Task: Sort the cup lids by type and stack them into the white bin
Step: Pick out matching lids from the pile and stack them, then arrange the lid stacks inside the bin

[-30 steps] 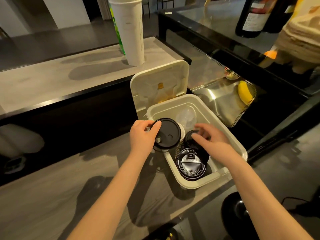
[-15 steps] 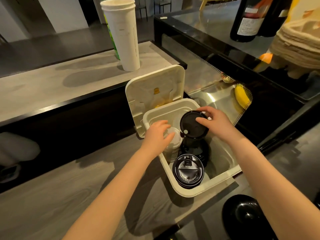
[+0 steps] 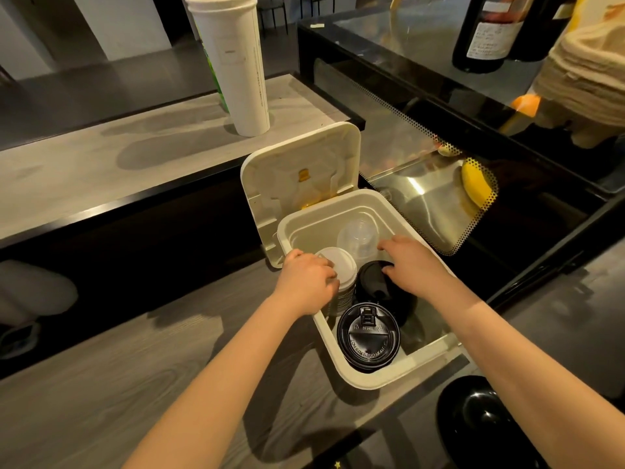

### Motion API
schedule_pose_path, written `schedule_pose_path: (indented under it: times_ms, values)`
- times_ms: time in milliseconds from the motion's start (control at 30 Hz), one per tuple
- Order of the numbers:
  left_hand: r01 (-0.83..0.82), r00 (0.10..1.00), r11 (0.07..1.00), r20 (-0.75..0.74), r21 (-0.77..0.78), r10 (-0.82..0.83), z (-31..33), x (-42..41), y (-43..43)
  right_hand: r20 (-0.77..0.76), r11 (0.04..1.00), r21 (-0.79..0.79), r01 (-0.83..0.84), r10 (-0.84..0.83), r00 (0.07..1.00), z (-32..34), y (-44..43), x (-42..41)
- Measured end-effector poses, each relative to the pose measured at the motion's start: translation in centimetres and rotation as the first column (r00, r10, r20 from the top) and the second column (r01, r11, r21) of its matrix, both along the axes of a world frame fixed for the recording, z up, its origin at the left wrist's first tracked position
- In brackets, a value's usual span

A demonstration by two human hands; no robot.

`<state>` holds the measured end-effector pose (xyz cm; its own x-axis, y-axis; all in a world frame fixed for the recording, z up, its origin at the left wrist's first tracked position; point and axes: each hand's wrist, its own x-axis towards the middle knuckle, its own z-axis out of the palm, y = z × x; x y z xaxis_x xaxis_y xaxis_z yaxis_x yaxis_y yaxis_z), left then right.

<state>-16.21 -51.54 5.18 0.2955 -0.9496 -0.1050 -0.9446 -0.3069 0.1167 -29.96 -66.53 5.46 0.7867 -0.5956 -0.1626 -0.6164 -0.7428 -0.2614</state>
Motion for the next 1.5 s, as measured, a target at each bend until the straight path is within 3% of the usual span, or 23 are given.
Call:
schedule_pose_path:
  times_ms: [167,300,467,667,967,1200,1500]
  values:
    - [-0.02,1.0,0.999,-0.022,-0.025,0.02,0.0,-0.1,0.1,0.153,1.0,0.011,-0.017,0.015,0.988,1.1,0.8,-0.2]
    - [-0.047,0.998,0.986,-0.055,-0.161,0.039,0.6,0.3,0.7,0.266,0.998,0.033,-0.054,0.043,0.963,2.4,1.8,0.9]
    - [-0.226,0.973,0.914,-0.027,-0.337,0.231,3.7,1.3,4.6,0.348,0.988,0.026,-0.153,0.134,0.928,4.6,4.5,3.3]
    - [-0.48,0.874,0.853,-0.031,-0.206,0.484,5.3,3.0,12.0,0.325,0.946,-0.015,-0.324,0.311,0.893,6.2,9.8,6.3]
    - [-0.75,0.661,0.654,-0.113,-0.098,0.742,2.9,3.6,24.8,0.254,0.845,-0.018,-0.535,0.521,0.815,3.2,20.1,10.7]
    - [-0.873,0.482,0.488,-0.152,0.004,0.863,0.7,5.0,35.3,0.151,0.727,0.035,-0.686,0.675,0.722,1.8,29.1,15.5]
    - [-0.927,0.36,0.37,-0.131,0.065,0.924,-1.1,9.1,50.5,0.092,0.638,0.089,-0.765,0.76,0.644,1.0,44.0,21.8]
